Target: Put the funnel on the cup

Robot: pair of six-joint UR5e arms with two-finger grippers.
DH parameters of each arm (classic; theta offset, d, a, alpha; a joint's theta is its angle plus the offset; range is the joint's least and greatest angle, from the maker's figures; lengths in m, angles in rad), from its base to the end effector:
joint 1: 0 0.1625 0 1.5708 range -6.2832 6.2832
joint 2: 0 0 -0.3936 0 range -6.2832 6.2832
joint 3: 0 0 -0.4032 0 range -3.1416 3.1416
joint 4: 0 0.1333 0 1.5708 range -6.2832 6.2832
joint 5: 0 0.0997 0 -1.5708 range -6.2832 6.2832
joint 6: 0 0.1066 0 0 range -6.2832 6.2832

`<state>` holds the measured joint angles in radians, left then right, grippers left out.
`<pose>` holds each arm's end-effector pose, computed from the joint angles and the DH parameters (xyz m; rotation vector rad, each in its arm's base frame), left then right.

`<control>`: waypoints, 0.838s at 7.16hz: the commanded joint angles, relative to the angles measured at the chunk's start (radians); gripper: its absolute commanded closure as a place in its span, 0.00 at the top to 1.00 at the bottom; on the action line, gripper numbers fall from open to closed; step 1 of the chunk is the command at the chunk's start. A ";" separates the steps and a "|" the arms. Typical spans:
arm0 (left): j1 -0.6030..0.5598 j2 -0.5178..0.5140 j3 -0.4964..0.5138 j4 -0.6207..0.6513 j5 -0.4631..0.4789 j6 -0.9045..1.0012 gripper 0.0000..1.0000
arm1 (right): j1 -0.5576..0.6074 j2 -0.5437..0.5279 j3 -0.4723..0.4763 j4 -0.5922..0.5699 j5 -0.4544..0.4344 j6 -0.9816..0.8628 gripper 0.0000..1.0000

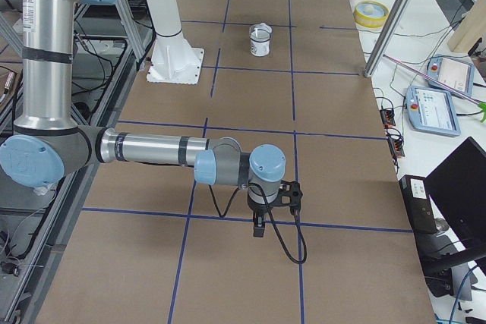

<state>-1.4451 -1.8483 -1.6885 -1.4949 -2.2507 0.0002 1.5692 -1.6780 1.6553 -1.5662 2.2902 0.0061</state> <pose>0.0095 -0.6042 0.4332 0.2645 0.6932 0.2286 0.0623 -0.4593 0.6450 -0.0201 -0.7193 0.0108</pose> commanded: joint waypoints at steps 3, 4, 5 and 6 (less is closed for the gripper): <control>-0.073 0.227 0.029 -0.024 -0.004 0.142 1.00 | 0.000 0.000 0.000 0.000 0.000 0.000 1.00; -0.101 0.228 0.079 -0.024 -0.036 0.142 1.00 | 0.000 0.000 0.000 0.000 0.000 0.000 1.00; -0.125 0.227 0.123 -0.025 -0.059 0.144 1.00 | 0.000 0.000 0.001 0.000 0.000 0.000 1.00; -0.138 0.228 0.124 -0.024 -0.058 0.142 1.00 | 0.000 0.001 0.000 0.000 0.000 0.000 1.00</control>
<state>-1.5628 -1.6225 -1.5842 -1.5189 -2.2992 0.1431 1.5692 -1.6778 1.6556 -1.5662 2.2902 0.0061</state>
